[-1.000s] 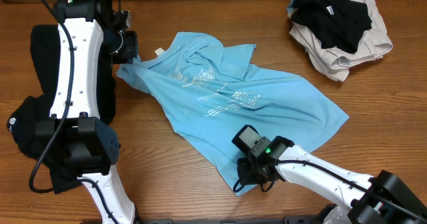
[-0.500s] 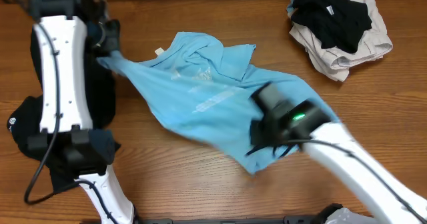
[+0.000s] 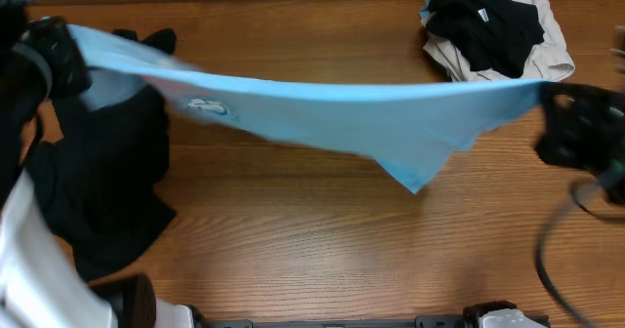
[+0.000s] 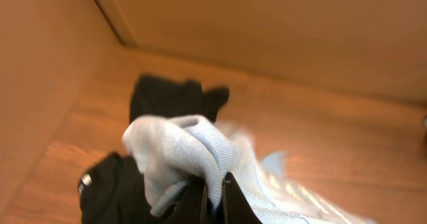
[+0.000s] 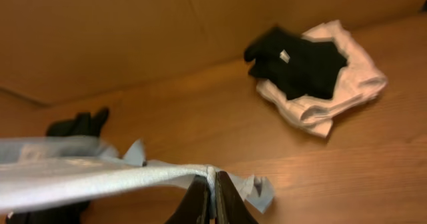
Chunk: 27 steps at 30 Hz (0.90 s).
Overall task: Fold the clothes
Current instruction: 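Lift the T-shirt with both grippers and stretch it across the table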
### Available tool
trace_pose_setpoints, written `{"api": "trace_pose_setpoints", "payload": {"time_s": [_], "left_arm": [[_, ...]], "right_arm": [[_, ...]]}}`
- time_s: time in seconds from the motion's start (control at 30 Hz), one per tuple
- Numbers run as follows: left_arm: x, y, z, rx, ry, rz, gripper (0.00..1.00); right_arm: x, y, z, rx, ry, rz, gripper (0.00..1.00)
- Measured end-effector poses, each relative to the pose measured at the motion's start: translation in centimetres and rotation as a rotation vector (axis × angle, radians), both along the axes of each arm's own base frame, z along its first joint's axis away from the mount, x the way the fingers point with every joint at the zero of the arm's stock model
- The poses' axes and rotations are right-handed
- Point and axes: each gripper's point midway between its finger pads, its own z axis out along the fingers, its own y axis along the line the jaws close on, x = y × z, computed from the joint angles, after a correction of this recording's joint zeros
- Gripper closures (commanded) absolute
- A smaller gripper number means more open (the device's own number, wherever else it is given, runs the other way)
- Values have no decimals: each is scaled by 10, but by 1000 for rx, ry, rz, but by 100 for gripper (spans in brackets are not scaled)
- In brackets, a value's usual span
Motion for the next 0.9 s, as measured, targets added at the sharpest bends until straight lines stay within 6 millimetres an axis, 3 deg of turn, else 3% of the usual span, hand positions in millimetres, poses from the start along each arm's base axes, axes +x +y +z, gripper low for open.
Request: {"api": "trace_pose_setpoints", "payload": {"time_s": [0.1,0.23,0.33,0.43,0.5,0.6,0.9], "left_arm": [[-35,-5,31,28,-119,10,96],[-77,-8,65,64,-261,33,96],[-93,-9,79,79,-324,43,96],[-89,-8,80,81,-323,47,96],[-75,-5,73,76,-292,48,96],[-38,2,59,65,-229,47,96],[139,34,-3,44,-144,40,96]], "right_arm": [[-20,-6,30,-7,-120,-4,96],[-40,-15,48,-22,-204,-32,96],[-40,-19,49,-44,-210,-43,96],[-24,-17,43,-73,-178,-38,96],[-5,-15,37,-92,-146,-34,96],[39,-9,32,-110,-123,-27,96],[216,10,-10,-128,-115,-37,96]]}}
